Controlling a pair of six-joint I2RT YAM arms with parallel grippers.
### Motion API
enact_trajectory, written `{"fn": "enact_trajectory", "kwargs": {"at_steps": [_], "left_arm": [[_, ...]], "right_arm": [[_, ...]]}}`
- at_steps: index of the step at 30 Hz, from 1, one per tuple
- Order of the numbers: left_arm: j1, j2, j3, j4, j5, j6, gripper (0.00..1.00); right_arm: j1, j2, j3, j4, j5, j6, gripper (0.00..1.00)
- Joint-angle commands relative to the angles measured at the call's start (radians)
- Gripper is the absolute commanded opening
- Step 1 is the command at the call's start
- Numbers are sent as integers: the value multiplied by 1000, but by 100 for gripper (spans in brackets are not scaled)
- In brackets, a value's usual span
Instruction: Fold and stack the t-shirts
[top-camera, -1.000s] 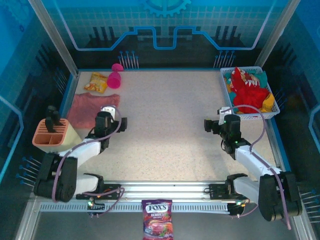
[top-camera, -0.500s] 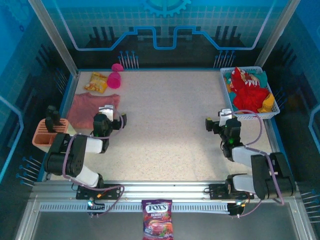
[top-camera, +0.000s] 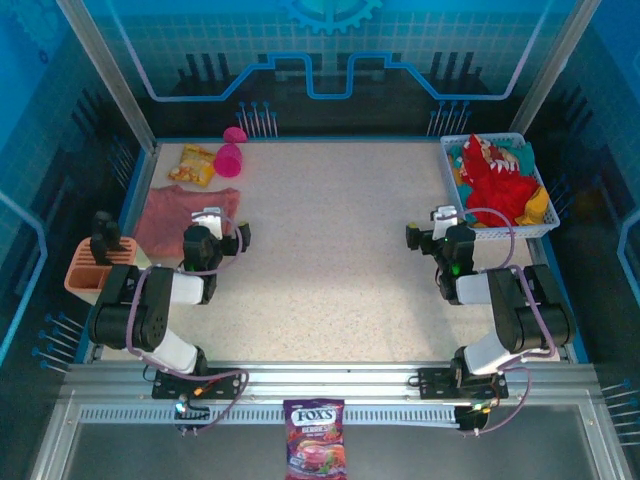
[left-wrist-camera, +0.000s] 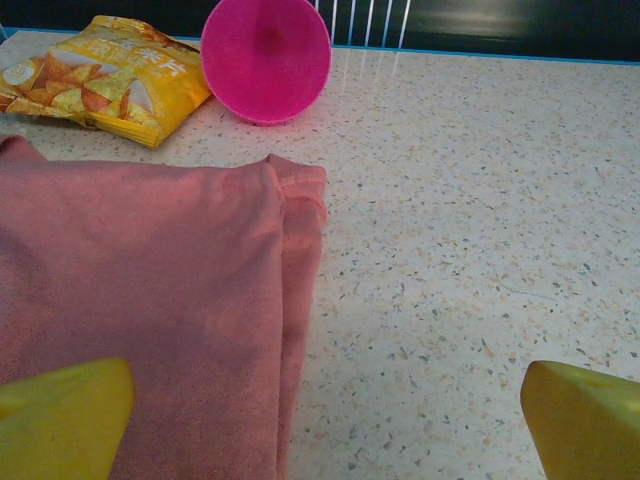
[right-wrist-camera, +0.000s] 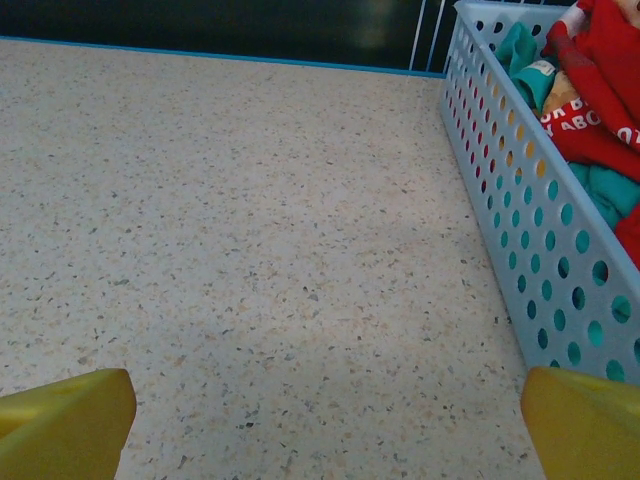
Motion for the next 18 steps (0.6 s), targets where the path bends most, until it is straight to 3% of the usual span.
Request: {"fn": "enact_trajectory", "kwargs": {"at_steps": [1, 7, 18], "left_arm": [[2, 3, 15, 21, 1, -9, 99], [1, 3, 15, 21, 1, -9, 99], [1, 4, 15, 21, 0, -9, 99]], "right_arm": [[-7, 3, 17, 16, 17, -3, 100], [-6, 4, 26, -1, -37, -24, 100], [8, 5, 22, 9, -21, -37, 100]]}}
